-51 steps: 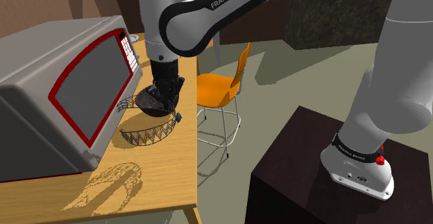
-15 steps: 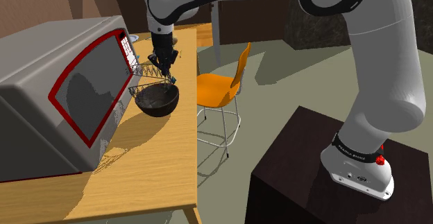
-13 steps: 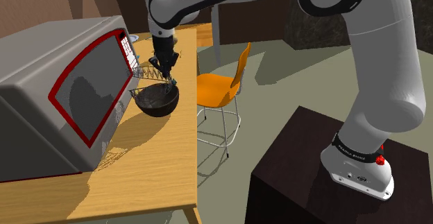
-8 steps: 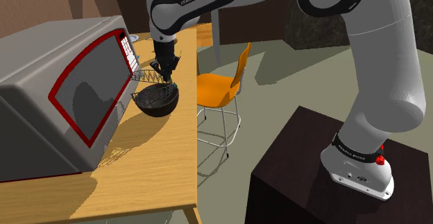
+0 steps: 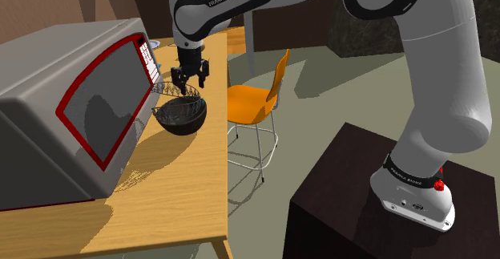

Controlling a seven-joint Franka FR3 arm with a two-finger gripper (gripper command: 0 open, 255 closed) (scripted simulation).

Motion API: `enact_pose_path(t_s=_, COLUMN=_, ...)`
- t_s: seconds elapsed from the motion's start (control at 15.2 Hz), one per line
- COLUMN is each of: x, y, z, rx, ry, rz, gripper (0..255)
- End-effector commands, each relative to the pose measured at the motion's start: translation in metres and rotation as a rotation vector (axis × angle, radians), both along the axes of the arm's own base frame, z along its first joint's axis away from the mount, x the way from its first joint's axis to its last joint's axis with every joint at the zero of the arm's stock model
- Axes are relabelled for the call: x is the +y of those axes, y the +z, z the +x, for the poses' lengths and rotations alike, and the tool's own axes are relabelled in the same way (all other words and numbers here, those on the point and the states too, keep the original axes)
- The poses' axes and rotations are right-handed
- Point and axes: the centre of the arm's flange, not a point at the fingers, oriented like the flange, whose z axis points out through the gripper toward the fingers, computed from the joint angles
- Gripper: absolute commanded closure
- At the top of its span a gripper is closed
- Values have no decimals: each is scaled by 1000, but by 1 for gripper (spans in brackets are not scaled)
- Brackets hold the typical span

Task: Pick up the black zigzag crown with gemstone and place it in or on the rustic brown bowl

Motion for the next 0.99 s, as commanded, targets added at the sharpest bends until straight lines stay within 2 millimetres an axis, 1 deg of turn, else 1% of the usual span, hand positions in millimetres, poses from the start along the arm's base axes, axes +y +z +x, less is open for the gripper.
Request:
enact_pose_path(t_s=0.0, x=0, y=0, z=0, rx=0, ry=0, rz=0, gripper=0)
enact_pose_path(t_s=0.13, x=0, y=0, z=0, rx=0, ry=0, rz=0, gripper=0)
enact_pose_path(t_s=0.33, x=-5, y=39, z=-4, rx=0, ry=0, rz=0, gripper=0)
enact_pose_path(t_s=0.4, x=-6, y=49, z=-4, rx=0, ry=0, rz=0, gripper=0)
enact_pose_path(t_s=0.92, x=-6, y=49, z=-4, rx=0, ry=0, rz=0, gripper=0)
